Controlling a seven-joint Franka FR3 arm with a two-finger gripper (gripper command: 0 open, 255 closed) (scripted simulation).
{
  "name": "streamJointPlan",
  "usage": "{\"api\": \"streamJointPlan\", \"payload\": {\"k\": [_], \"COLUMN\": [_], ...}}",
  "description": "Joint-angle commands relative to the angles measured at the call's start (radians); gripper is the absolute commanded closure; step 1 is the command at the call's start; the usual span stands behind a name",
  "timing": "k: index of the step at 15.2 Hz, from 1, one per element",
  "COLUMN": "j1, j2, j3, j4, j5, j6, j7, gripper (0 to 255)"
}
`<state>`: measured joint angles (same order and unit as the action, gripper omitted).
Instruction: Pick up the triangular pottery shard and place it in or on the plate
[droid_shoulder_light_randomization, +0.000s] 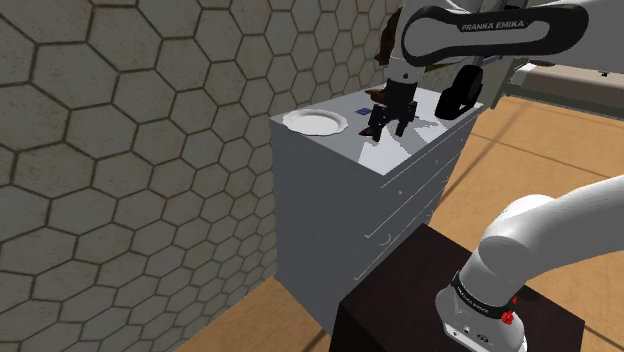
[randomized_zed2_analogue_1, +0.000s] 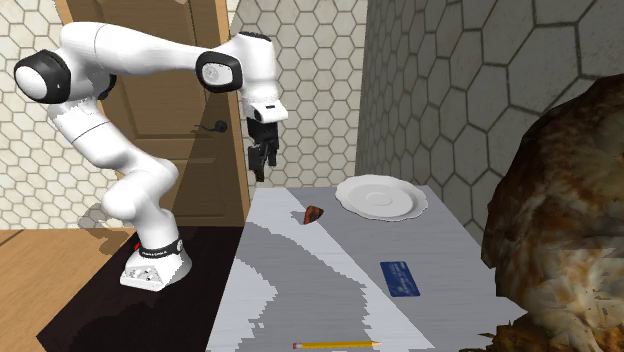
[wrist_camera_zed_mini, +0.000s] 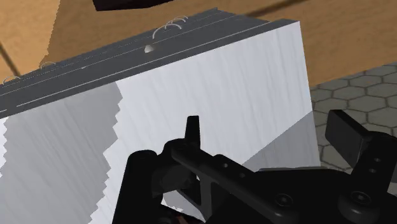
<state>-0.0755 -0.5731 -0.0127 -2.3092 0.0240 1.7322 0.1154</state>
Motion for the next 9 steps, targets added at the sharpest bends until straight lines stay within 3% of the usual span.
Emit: {"api": "streamJointPlan", "payload": {"k": [1, 9], "j1": [-0.025, -0.114], "j2": [0.075, 0.347], "j3": [0.008, 0.011], "j4": [0.042, 0.257], "j5": [-0.014, -0.091], "j6": [0.035, 0.095], "j7": [0.061, 0.293], "gripper": [0, 0]}}
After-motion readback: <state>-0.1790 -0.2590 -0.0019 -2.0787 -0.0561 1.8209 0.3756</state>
